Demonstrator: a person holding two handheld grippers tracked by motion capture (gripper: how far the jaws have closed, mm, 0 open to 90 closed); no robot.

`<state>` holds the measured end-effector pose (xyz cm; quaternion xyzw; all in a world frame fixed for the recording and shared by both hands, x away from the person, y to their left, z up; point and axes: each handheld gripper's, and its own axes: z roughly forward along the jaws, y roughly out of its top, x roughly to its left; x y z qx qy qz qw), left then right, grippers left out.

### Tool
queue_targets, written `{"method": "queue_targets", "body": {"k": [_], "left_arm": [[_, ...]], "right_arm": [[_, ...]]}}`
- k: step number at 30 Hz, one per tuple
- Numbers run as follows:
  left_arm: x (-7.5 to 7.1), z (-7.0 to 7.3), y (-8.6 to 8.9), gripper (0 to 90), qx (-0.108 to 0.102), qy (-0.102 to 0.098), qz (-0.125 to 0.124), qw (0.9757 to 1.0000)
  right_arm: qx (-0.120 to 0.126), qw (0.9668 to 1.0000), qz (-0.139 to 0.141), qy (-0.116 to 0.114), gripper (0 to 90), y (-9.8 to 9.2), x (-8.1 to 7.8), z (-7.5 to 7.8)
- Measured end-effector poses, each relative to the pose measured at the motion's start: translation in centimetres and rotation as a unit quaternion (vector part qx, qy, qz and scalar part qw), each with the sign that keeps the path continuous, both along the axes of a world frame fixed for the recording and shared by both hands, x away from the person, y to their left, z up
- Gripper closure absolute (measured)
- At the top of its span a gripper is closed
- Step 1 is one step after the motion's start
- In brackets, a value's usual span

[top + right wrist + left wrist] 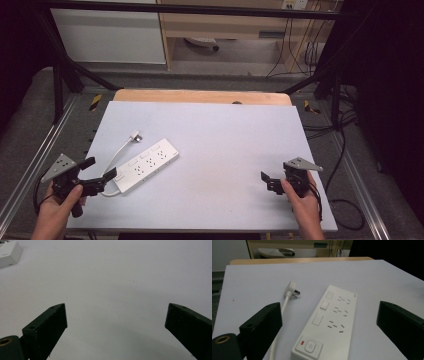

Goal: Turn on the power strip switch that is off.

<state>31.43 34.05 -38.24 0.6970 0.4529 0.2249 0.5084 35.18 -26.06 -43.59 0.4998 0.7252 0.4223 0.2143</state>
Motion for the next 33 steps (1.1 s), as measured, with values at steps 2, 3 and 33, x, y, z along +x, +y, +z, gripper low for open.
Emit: {"method": "queue_targets", "body": {"k": [2, 3, 33], "left_arm": [[0.1, 0.2, -0.1, 5.7, 0.004, -0.001, 0.001, 1.0], [0.2, 0.3, -0.2, 5.7, 0.003, -0.001, 0.001, 1.0], [1.9, 1.2, -1.9, 5.9, -0.002, 0.0, -0.018, 0.9998]], "right_arm": [[0.0, 1.0, 0.001, 0.0, 4.6, 0.1, 0.0, 0.0], [-0.001, 1.0, 0.002, 0.0, 4.6, 0.1, 0.0, 0.0], [-0.008, 0.9998, 0.0, 0.019, 3.6, 0.4, 0.7, -0.6]]}}
